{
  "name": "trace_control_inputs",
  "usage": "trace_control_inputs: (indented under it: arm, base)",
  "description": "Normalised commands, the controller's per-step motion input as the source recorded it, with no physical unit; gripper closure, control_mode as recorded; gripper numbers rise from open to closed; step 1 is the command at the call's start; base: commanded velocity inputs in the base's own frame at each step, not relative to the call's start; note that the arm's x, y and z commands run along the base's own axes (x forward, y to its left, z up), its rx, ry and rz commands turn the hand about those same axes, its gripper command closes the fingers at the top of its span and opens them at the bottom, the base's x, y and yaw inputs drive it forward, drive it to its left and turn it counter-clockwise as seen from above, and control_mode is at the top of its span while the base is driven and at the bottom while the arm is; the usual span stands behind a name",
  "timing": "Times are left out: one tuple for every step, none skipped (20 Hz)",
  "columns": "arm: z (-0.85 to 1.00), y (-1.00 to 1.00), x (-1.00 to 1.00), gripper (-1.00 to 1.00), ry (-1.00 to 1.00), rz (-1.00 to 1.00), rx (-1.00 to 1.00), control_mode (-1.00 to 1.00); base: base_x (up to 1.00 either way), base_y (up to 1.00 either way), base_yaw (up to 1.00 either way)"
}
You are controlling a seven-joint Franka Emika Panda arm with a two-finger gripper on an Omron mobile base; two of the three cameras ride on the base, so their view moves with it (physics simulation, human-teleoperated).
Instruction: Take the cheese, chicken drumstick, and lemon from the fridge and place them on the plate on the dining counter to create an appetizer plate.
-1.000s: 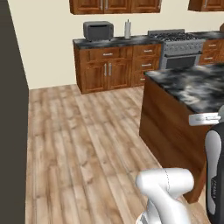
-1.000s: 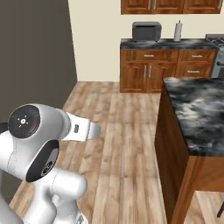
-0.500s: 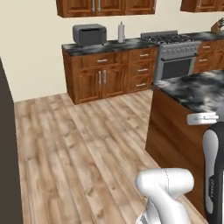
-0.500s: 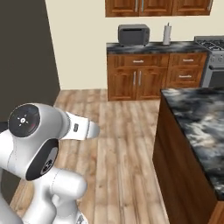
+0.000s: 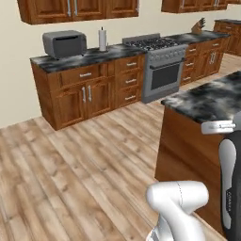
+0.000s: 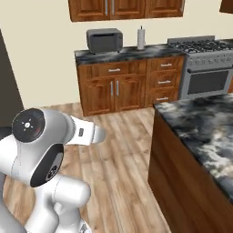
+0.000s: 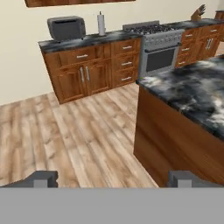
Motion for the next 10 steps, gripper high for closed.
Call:
trace_control_inputs:
  arm:
    - [0.00,0.00,0.00,-1.00,0.00,0.00,0.00,1.00]
    - [0.00,0.00,0.00,-1.00,0.00,0.00,0.00,1.00]
    - [0.00,0.00,0.00,-1.00,0.00,0.00,0.00,1.00]
    - [0.00,0.00,0.00,-1.00,0.00,0.00,0.00,1.00]
    - [0.00,0.00,0.00,-1.00,0.00,0.00,0.00,1.00]
    - [0.00,0.00,0.00,-1.00,0.00,0.00,0.00,1.00]
    - [0.00,0.00,0.00,-1.00,0.00,0.00,0.00,1.00]
    - [0.00,0.00,0.00,-1.00,0.00,0.00,0.00,1.00]
    - [0.00,0.00,0.00,-1.00,0.00,0.00,0.00,1.00]
    - [0.00,0.00,0.00,-1.00,0.00,0.00,0.00,1.00]
  base:
    - [1.00,0.91,-0.45]
    - [1.00,0.91,-0.46]
    - [1.00,0.96,-0.48]
    - [1.00,1.00,-0.49]
    - [1.00,1.00,-0.51]
    - [1.00,1.00,-0.51]
    - [1.00,1.00,-0.52]
    - [1.00,1.00,-0.52]
    - [1.00,1.00,-0.53]
    - [1.00,1.00,-0.53]
